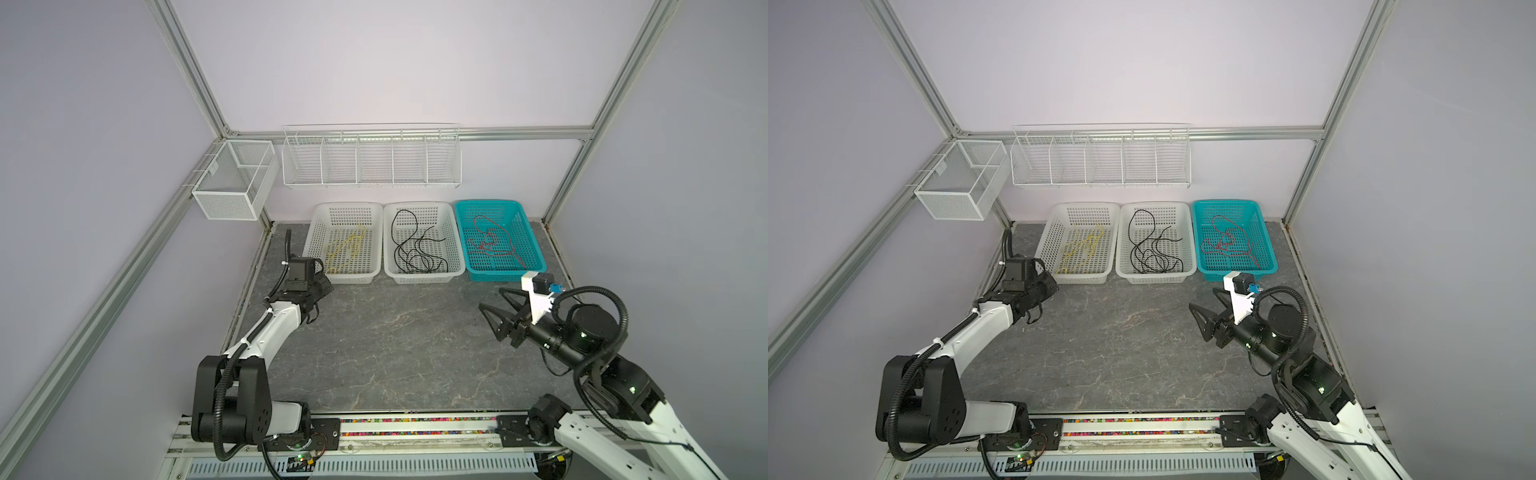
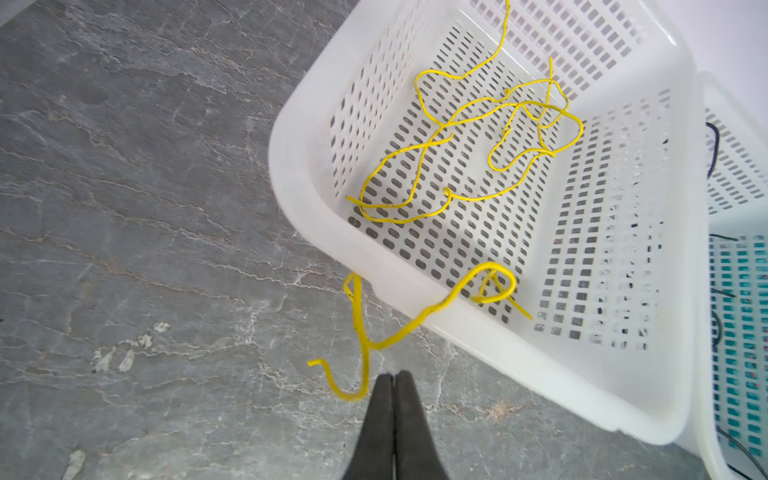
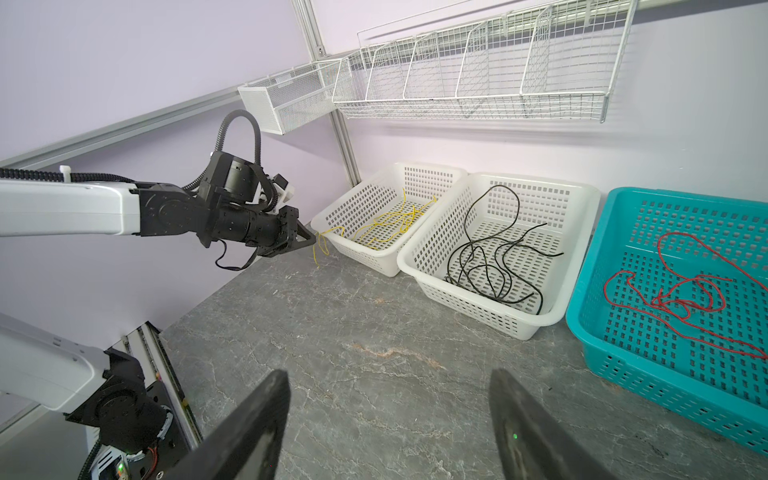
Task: Untangle the cables
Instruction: 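Grasp the yellow wire hanging over the basket rim with the left gripper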
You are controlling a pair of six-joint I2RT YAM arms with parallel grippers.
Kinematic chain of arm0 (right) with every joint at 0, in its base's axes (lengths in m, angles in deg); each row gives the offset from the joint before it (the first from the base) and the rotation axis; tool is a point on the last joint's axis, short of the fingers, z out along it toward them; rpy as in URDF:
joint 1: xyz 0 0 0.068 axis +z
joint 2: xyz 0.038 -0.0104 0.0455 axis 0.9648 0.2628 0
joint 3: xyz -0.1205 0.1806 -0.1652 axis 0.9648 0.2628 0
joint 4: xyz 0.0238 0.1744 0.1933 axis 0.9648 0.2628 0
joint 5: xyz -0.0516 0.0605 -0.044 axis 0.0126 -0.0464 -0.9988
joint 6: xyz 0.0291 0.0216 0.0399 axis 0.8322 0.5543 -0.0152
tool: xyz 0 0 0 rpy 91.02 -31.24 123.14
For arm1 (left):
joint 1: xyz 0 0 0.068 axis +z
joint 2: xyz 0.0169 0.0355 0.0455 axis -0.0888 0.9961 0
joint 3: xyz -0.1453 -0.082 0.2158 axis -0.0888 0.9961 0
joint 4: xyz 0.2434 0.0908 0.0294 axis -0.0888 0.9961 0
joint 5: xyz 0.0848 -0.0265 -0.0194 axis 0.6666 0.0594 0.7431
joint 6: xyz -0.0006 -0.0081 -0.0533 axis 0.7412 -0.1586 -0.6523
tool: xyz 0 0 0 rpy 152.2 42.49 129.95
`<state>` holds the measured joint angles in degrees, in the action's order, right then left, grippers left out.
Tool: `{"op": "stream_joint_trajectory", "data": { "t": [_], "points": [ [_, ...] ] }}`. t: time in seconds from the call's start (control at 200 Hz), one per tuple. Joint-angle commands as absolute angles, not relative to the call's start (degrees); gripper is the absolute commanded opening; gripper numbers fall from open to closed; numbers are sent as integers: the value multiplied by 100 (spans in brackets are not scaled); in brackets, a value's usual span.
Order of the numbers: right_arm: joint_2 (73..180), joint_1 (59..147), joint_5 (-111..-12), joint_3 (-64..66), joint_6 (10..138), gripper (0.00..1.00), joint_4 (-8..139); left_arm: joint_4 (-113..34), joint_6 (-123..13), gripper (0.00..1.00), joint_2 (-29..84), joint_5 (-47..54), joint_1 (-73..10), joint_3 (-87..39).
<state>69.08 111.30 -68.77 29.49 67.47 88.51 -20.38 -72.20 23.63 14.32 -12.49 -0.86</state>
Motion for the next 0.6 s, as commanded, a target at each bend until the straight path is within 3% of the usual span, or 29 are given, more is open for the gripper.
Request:
{"op": "stream_joint_trajectory", "data": {
  "t": [0.0,0.135,0.205,0.37,0.595],
  "points": [
    [6874,11159,-6926,3051,6699,78,8637,-1606,-7193,0,2319,1154,-1239,-442],
    [6874,11164,-6921,3043,6702,78,8659,-1321,-7090,0,2436,1054,-1239,-502],
    [6859,11160,-6914,3058,6700,79,8659,-1258,-7073,20,2456,1204,-1239,-355],
    [6841,11161,-6905,3047,6696,79,8659,-1353,-7043,46,2449,1392,-1252,-102],
    [6822,11159,-6895,3044,6700,79,8658,-1288,-6940,49,2857,1848,-1386,-371]
  ]
}}
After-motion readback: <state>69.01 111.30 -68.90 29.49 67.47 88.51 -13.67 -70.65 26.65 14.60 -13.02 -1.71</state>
